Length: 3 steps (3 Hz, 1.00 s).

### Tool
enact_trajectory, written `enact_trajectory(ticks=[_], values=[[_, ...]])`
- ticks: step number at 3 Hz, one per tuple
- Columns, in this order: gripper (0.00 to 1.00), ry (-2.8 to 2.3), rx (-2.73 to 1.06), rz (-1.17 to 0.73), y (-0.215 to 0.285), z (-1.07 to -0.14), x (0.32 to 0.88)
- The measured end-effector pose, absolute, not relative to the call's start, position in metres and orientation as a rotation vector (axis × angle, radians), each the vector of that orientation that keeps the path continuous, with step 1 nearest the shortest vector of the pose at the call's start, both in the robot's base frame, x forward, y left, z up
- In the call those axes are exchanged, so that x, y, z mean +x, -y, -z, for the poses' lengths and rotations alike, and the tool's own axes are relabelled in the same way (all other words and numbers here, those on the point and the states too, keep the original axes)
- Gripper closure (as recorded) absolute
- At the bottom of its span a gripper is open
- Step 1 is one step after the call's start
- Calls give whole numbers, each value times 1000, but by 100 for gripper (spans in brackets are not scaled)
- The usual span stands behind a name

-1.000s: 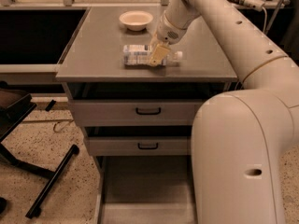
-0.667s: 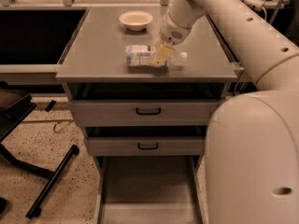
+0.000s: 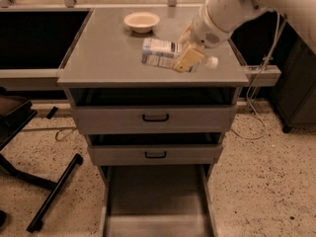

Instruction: Place blue plastic bottle into bottom drawer

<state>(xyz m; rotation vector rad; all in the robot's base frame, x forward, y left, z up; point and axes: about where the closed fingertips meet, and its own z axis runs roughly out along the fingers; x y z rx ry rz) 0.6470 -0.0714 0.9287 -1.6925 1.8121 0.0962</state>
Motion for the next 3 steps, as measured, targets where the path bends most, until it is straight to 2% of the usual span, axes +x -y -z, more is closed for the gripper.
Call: enact_trajectory(ticks=[1,3], values=[[100,-1788,-1629,-83,72,-921,608],[100,-1830,-1661,-106,72,-885,594]])
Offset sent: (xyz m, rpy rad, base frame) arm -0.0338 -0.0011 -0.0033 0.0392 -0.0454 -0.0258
